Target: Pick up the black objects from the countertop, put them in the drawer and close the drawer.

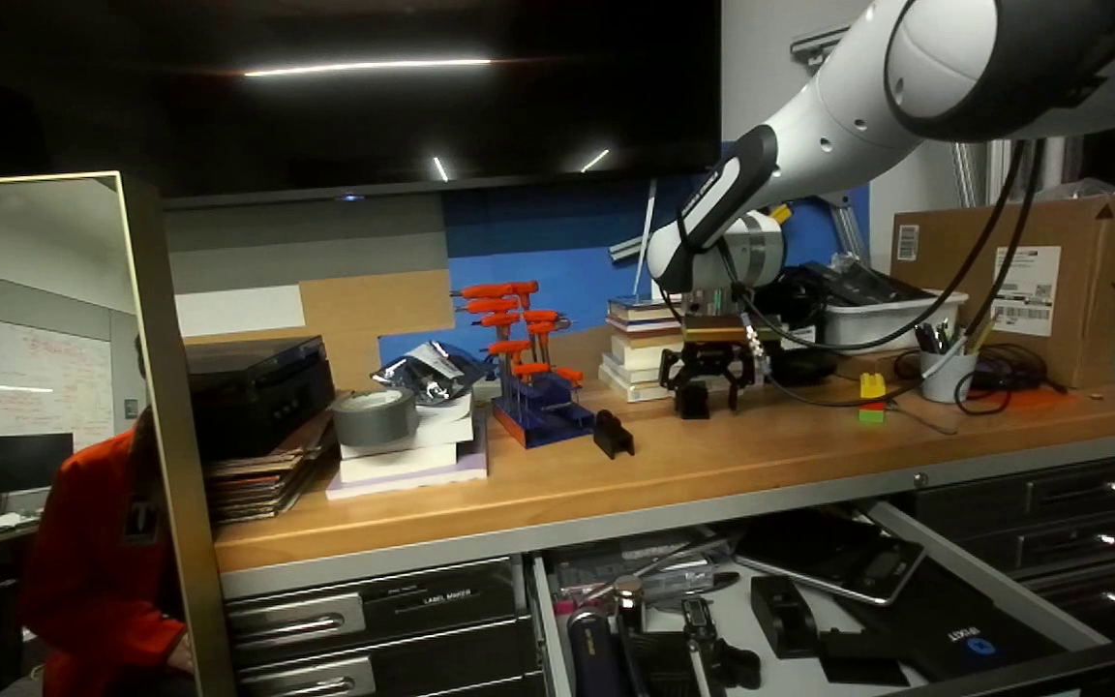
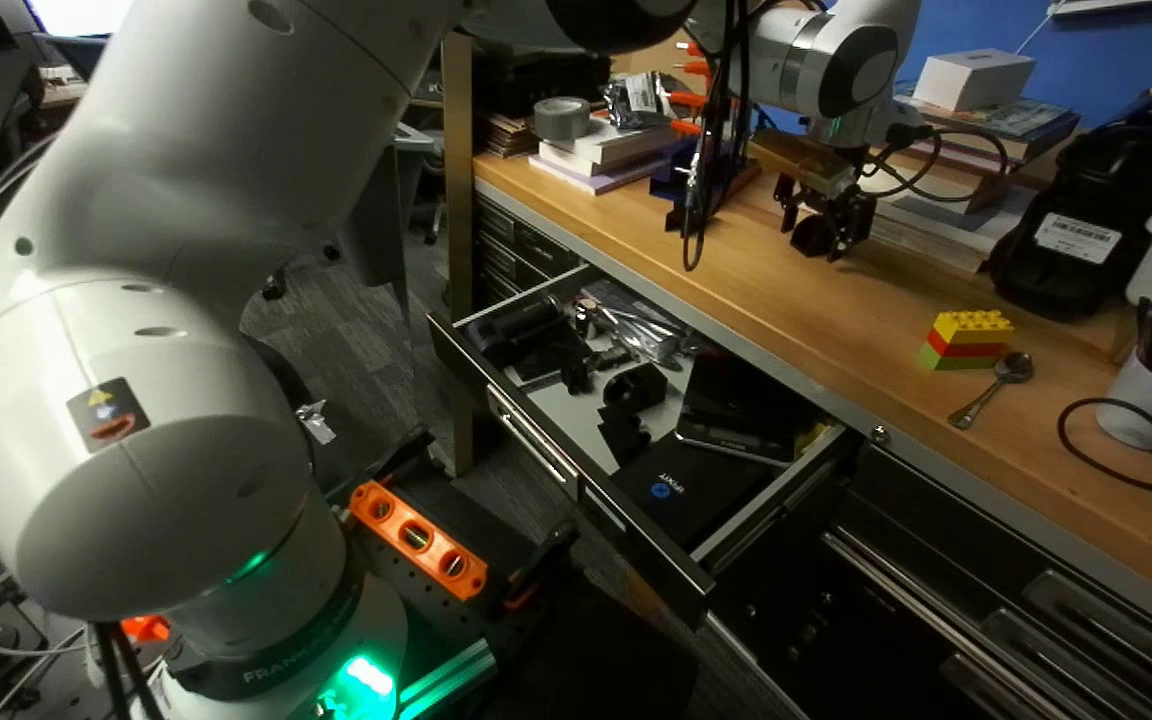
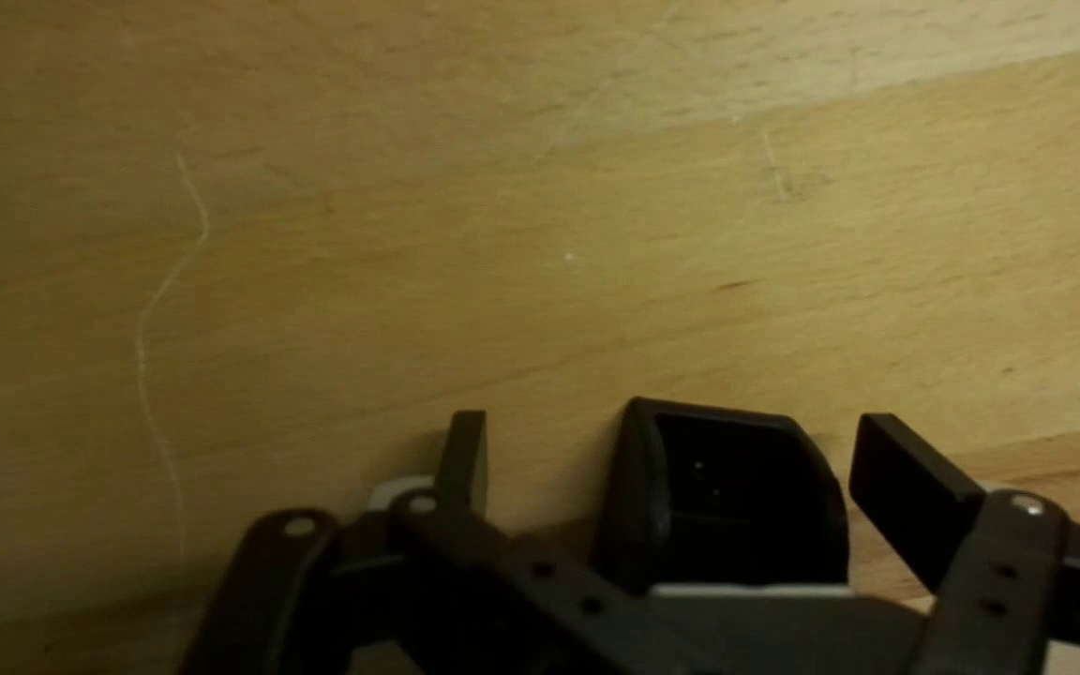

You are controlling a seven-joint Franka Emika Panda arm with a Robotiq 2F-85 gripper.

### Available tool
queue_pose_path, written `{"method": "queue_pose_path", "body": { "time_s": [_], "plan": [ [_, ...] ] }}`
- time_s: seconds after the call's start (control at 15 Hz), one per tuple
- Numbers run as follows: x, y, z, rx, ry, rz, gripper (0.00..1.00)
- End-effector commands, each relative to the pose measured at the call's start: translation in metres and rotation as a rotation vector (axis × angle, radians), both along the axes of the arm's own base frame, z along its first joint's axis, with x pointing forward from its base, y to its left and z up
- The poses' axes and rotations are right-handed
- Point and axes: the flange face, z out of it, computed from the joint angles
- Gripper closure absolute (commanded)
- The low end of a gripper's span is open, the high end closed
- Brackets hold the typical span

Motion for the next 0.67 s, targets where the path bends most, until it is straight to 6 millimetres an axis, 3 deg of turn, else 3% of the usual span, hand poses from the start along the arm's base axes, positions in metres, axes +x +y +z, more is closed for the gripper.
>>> {"method": "queue_pose_path", "body": {
  "time_s": [0.0, 0.27, 0.33, 0.47, 0.6],
  "plan": [
    [0.023, -0.005, 0.001, 0.048, -0.003, -0.016, 0.00],
    [0.036, -0.007, -0.011, 0.016, -0.014, -0.047, 0.00],
    [0.038, -0.007, -0.015, 0.004, -0.015, -0.053, 0.25],
    [0.042, -0.009, -0.015, -0.004, -0.017, -0.066, 0.32],
    [0.045, -0.008, -0.011, -0.011, -0.018, -0.075, 0.49]
  ]
}}
